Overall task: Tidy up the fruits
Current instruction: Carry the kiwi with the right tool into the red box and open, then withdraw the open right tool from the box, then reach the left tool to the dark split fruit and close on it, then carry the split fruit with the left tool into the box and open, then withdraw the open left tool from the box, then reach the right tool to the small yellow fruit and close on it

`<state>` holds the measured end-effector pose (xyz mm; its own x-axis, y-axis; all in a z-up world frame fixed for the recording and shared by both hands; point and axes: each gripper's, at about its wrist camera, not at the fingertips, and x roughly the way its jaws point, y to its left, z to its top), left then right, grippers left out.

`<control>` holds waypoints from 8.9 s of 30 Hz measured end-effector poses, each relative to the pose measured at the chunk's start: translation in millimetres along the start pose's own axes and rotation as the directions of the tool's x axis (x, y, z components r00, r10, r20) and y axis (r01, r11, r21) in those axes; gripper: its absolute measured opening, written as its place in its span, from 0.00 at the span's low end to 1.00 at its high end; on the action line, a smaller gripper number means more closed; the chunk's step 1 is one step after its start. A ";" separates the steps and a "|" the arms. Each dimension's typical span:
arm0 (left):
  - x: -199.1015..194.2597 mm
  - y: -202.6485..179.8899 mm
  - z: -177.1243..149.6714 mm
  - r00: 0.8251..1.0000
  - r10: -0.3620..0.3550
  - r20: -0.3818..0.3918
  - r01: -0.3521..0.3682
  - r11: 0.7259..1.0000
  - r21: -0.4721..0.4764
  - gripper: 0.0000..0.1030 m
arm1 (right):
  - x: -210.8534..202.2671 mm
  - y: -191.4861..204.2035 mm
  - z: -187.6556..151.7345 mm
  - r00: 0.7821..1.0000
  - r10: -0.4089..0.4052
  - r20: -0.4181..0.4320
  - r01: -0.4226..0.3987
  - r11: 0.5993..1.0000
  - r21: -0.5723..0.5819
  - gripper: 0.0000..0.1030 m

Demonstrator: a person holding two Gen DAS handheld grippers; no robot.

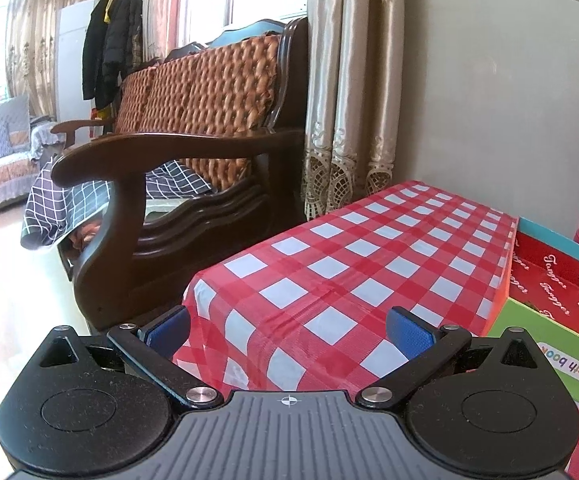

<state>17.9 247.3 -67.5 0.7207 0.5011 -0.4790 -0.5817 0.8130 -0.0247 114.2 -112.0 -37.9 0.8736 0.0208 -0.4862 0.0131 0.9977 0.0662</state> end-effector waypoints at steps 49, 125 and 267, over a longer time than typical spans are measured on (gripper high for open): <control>2.8 8.1 0.9 1.000 0.022 0.000 -0.022 0.998 -0.067 1.00 | -20.1 69.6 8.6 0.976 0.215 0.030 -0.208 0.967 -0.144 0.77; -86.0 -309.0 -84.0 0.807 -0.539 -0.242 0.578 0.640 0.506 0.44 | -112.0 -179.2 -68.4 0.832 -0.531 0.159 0.473 0.829 0.299 0.95; 16.3 9.8 4.9 0.966 0.245 0.084 -0.245 0.969 -0.011 1.00 | 24.8 -8.5 -58.1 0.994 -0.096 -0.060 0.093 0.994 -0.054 0.18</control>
<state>25.8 264.9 -71.2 0.5852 0.7080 -0.3954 -0.7446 0.6622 0.0837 107.4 -116.2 -101.2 0.8372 -0.0714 -0.5421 0.0680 0.9973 -0.0264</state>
